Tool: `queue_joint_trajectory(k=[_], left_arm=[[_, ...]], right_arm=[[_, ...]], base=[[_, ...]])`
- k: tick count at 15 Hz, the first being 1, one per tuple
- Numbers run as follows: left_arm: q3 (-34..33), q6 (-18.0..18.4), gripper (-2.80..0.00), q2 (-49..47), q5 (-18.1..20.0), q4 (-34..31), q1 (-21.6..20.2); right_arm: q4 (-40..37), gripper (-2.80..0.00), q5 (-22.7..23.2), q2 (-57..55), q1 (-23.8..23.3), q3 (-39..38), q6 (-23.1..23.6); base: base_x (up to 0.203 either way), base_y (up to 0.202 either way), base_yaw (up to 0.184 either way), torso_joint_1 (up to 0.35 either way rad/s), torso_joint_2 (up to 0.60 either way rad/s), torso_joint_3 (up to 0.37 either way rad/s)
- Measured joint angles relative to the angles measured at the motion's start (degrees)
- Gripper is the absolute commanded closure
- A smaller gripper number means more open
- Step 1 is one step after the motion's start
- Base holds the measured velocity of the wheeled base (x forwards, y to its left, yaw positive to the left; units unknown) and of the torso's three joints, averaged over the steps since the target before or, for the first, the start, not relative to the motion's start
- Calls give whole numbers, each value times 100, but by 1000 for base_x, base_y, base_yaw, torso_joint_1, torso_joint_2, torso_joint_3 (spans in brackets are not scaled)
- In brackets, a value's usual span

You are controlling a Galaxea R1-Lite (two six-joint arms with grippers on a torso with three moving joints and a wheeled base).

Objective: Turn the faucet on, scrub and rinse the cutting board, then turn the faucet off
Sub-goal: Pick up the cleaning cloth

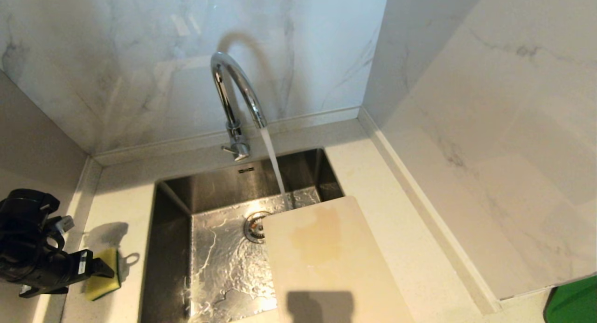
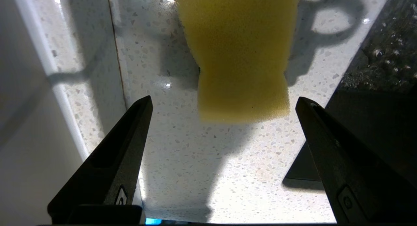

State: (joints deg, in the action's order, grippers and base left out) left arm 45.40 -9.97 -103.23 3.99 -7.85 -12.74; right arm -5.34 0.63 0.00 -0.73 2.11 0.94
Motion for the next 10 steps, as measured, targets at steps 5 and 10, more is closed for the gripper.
queue_joint_trajectory(k=[5, 10], left_arm=[[159, -48, -280, -193, 67, 13, 2], [335, -44, -280, -326, 289, 9, -5]], right_arm=[[-4, 0, 5, 0, 0, 0, 0], [-4, 0, 0, 0, 0, 0, -1]], base=[[0, 0, 0, 0, 0, 0], [0, 0, 0, 0, 0, 0]])
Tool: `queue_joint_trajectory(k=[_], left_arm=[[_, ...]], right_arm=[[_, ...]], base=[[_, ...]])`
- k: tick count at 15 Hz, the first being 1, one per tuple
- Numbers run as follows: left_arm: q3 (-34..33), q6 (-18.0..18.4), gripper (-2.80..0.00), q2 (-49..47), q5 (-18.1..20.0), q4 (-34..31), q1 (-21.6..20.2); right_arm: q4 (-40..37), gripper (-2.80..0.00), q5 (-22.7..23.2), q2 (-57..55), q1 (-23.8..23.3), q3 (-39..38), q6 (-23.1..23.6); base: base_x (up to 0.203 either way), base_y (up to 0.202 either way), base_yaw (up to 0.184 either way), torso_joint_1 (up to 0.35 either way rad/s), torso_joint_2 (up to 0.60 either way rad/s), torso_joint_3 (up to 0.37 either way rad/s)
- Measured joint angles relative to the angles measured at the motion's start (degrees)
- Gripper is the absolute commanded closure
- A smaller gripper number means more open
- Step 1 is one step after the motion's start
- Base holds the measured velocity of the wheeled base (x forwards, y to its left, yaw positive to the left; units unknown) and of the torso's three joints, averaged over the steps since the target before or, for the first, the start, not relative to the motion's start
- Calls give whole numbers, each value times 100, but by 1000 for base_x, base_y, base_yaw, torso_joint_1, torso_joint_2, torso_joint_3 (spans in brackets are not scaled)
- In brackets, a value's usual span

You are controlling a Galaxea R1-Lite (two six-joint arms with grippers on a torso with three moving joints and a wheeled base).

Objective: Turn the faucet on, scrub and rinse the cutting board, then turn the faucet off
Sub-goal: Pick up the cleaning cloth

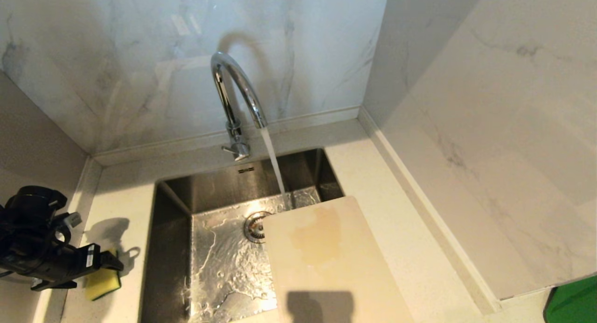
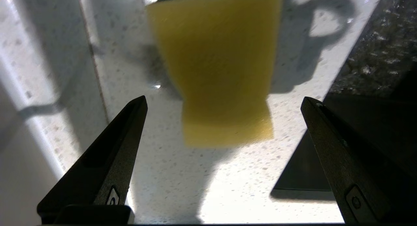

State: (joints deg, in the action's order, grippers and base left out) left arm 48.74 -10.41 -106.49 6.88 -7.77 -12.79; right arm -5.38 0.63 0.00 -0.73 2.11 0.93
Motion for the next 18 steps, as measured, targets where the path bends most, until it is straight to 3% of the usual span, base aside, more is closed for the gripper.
queue_joint_trajectory(k=[17, 18], left_arm=[[293, 5, -280, -409, 185, 251, 2], [285, 5, 0, -415, 185, 253, 2]], right_arm=[[0, 0, 0, 0, -6, 1, 2], [0, 0, 2, 0, -4, 1, 1]], base=[[0, 0, 0, 0, 0, 0], [0, 0, 0, 0, 0, 0]])
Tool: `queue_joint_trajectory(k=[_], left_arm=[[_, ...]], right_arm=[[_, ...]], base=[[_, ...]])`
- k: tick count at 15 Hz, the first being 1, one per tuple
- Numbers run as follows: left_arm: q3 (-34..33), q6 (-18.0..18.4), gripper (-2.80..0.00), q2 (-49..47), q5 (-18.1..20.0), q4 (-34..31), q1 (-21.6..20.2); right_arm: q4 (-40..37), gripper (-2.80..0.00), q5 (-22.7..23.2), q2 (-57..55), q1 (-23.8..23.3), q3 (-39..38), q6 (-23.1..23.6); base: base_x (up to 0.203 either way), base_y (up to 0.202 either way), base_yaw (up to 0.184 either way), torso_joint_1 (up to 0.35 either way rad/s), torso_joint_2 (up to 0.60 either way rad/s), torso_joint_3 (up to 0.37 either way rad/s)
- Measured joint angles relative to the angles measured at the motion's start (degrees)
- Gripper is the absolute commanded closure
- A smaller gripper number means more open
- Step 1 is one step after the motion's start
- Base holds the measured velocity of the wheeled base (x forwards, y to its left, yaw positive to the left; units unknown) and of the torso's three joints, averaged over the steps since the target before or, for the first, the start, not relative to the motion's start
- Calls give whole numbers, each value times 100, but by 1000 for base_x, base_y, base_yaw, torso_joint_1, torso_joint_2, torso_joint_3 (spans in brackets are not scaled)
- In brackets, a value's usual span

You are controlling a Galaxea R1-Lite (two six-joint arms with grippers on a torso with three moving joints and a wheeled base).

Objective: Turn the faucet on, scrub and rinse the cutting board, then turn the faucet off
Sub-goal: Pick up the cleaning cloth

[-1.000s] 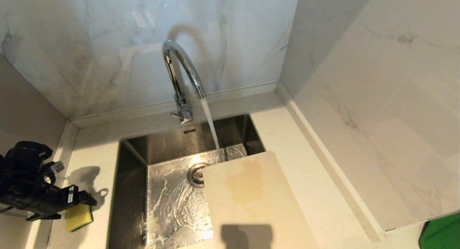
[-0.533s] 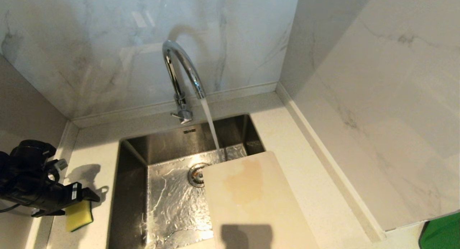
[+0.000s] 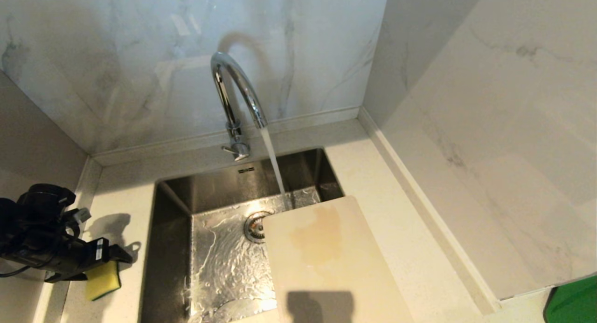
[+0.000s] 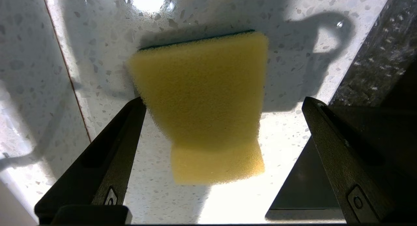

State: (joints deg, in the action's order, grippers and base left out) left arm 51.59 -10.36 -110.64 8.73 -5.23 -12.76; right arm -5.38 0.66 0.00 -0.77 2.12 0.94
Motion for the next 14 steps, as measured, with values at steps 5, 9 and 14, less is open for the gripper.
queue_joint_trajectory(k=[5, 9, 14], left_arm=[[-72, 8, 0, -24, -9, 117, 0], [-63, 4, 0, -20, 0, 124, 15], [-15, 53, 0, 45, -5, 86, 20]], right_arm=[[0, 0, -2, 0, 2, 0, -1], [3, 0, -2, 0, 2, -1, 2], [1, 0, -2, 0, 4, -1, -1]], base=[[0, 0, 0, 0, 0, 0], [0, 0, 0, 0, 0, 0], [0, 0, 0, 0, 0, 0]])
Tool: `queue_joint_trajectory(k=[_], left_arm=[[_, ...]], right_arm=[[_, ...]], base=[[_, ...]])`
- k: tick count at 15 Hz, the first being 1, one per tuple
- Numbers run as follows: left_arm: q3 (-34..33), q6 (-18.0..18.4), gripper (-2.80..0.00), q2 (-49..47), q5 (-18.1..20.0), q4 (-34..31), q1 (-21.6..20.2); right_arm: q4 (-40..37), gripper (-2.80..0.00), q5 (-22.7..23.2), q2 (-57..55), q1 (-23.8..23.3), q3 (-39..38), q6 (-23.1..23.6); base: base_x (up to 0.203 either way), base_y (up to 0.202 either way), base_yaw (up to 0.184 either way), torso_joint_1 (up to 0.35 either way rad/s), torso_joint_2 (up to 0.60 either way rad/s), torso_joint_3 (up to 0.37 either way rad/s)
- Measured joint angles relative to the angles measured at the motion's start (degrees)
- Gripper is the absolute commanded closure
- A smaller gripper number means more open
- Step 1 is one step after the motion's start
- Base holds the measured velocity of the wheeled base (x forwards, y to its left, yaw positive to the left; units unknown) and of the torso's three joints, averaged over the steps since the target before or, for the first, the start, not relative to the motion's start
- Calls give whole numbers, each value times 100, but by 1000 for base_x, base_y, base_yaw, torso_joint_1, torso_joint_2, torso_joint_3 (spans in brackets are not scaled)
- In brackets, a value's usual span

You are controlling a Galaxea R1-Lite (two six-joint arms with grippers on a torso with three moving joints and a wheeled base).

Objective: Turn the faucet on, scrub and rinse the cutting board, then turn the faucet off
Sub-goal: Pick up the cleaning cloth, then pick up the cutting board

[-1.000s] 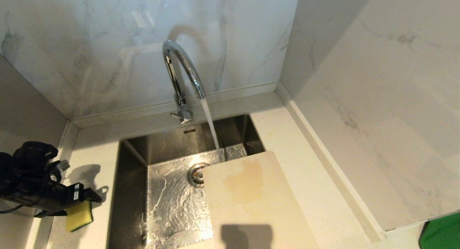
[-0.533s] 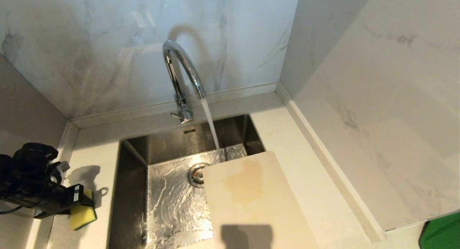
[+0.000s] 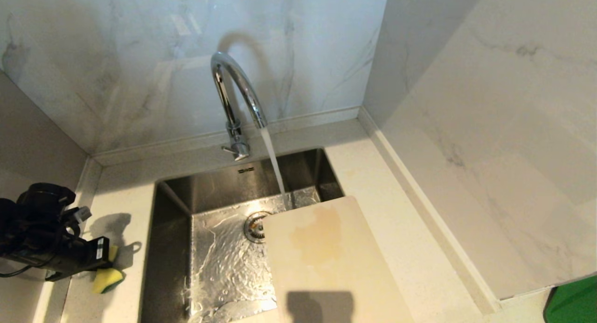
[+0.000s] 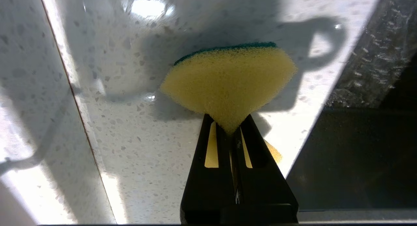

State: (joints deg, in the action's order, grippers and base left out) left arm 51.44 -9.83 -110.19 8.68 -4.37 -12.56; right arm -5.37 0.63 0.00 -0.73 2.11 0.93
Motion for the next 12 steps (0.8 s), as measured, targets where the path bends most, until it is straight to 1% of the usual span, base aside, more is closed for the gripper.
queue_joint_trajectory(k=[4, 6, 9, 10, 12], left_arm=[[281, 345, 0, 311, 43, -297, 106], [558, 602, 0, 577, 149, -754, 174], [892, 1125, 0, 1044, 280, -1369, 306], [933, 1216, 0, 1201, 284, -1436, 387], [953, 1278, 0, 1554, 284, -1547, 593]], right_arm=[[-1, 0, 0, 0, 0, 0, 4], [3, 0, 2, 0, 2, 0, 1], [2, 0, -1, 0, -2, 0, 1], [1, 0, 0, 0, -4, 0, 2], [1, 0, -1, 0, -4, 0, 3]], base=[[0, 0, 0, 0, 0, 0], [0, 0, 0, 0, 0, 0], [0, 0, 0, 0, 0, 0], [0, 0, 0, 0, 0, 0], [0, 0, 0, 0, 0, 0]])
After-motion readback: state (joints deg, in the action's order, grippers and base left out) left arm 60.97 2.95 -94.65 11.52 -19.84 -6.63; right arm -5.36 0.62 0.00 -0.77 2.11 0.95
